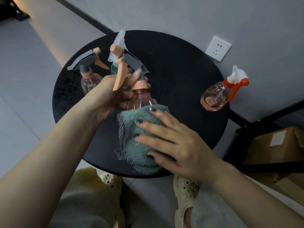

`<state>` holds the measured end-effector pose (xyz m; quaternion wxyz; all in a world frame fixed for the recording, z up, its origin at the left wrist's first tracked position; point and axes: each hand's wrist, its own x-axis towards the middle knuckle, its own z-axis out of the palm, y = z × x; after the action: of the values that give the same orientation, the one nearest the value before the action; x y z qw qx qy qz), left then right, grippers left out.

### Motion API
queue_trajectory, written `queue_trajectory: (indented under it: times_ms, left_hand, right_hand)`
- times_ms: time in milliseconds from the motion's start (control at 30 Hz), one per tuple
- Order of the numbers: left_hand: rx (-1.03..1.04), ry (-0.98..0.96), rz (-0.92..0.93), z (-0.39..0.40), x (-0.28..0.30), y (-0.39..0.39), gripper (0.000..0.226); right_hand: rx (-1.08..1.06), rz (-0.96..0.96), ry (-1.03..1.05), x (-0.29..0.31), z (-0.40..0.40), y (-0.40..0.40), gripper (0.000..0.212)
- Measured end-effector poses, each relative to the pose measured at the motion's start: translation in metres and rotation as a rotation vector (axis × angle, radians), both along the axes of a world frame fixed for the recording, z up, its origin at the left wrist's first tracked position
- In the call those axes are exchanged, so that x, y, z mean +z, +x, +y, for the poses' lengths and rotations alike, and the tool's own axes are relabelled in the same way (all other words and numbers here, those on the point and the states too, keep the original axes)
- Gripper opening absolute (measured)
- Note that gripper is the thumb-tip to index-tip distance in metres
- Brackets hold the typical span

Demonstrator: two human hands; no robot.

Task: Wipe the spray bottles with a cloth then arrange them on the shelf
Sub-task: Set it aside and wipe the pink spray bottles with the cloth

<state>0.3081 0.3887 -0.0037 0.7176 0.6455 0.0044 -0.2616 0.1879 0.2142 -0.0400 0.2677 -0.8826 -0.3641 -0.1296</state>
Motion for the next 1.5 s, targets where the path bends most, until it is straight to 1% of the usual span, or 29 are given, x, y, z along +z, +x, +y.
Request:
queue_trajectory:
  times_ms: [67, 133, 200, 300, 367, 433, 500, 567, 600, 667, 733, 800, 900, 1000, 1067, 1133, 1233, 1300, 1333, 1400, 1433, 1500]
  left_hand:
    - [-0.008, -0.021, 0.022, -0.003, -0.002, 0.0, 0.029]
    - [-0.018, -0.025, 0.048, -0.006, -0.004, -0.002, 0.037]
    - [0.004, -0.04, 0.077, -0.009, -0.003, -0.004, 0.044]
    - [0.026, -0.039, 0.07, -0.008, -0.004, -0.005, 0.054]
    - [0.011, -0.033, 0.037, -0.005, -0.003, -0.003, 0.043]
    - [0.002, -0.03, 0.024, 0.0, -0.002, 0.0, 0.027]
    - [0.002, -0.041, 0.018, 0.004, -0.001, 0.003, 0.023]
    - [-0.016, -0.03, 0.008, 0.005, 0.0, 0.003, 0.025]
    - [-0.031, -0.024, 0.008, 0.004, 0.001, 0.002, 0.025]
    - [-0.035, -0.014, 0.023, 0.001, 0.0, 0.001, 0.026]
    - [-0.023, -0.014, 0.03, -0.002, -0.003, 0.001, 0.029]
    - [-0.037, -0.022, 0.043, -0.005, -0.005, 0.001, 0.034]
    - [-0.044, -0.001, 0.082, -0.009, -0.01, -0.001, 0.03]
    - [0.002, -0.008, 0.119, -0.011, -0.011, -0.002, 0.025]
    - [0.016, -0.019, 0.123, -0.01, -0.012, -0.001, 0.028]
    - [0.034, -0.014, 0.107, -0.008, -0.012, 0.0, 0.038]
    - [0.067, -0.011, 0.075, -0.006, -0.01, 0.002, 0.039]
    - [0.083, 0.037, 0.058, -0.004, -0.009, 0.003, 0.042]
    - [0.085, 0.062, 0.057, -0.004, -0.009, 0.003, 0.042]
    - [0.077, 0.065, 0.067, -0.006, -0.007, 0.001, 0.041]
    - [0.066, 0.051, 0.072, -0.007, -0.007, 0.001, 0.04]
    - [0.032, 0.006, 0.074, -0.009, -0.009, 0.0, 0.033]
  right_hand:
    - [-0.088, 0.173, 0.152, 0.002, 0.002, 0.002, 0.042]
    - [-0.168, 0.343, 0.307, 0.006, 0.004, 0.006, 0.047]
    - [-0.201, 0.411, 0.404, 0.008, 0.006, 0.01, 0.049]
    - [-0.2, 0.428, 0.429, 0.01, 0.009, 0.01, 0.049]
    - [-0.175, 0.382, 0.363, 0.009, 0.008, 0.006, 0.05]
    - [-0.115, 0.231, 0.232, 0.007, 0.004, 0.002, 0.047]
    - [-0.03, 0.056, 0.085, 0.003, 0.001, 0.001, 0.042]
    - [0.022, -0.042, -0.013, 0.001, -0.001, 0.001, 0.038]
    - [0.025, -0.047, -0.022, 0.001, -0.001, 0.002, 0.037]
    - [0.006, 0.0, 0.024, 0.001, -0.001, 0.004, 0.037]
    - [-0.038, 0.088, 0.107, 0.001, 0.0, 0.006, 0.04]
    - [-0.111, 0.216, 0.204, 0.002, 0.002, 0.008, 0.043]
    - [-0.196, 0.396, 0.356, 0.004, 0.004, 0.013, 0.047]
    - [-0.207, 0.444, 0.423, 0.004, 0.006, 0.016, 0.048]
    - [-0.203, 0.443, 0.389, 0.003, 0.006, 0.015, 0.05]
    - [-0.182, 0.394, 0.298, 0.003, 0.004, 0.013, 0.049]
    - [-0.08, 0.167, 0.078, 0.002, 0.002, 0.011, 0.042]
    - [-0.002, 0.004, -0.076, 0.001, 0.0, 0.01, 0.037]
    - [0.021, -0.043, -0.12, 0.001, 0.0, 0.011, 0.036]
    - [0.026, -0.058, -0.121, 0.0, -0.002, 0.011, 0.035]
    - [0.009, -0.033, -0.089, -0.001, -0.003, 0.012, 0.036]
    - [-0.054, 0.079, 0.027, -0.001, -0.002, 0.013, 0.039]
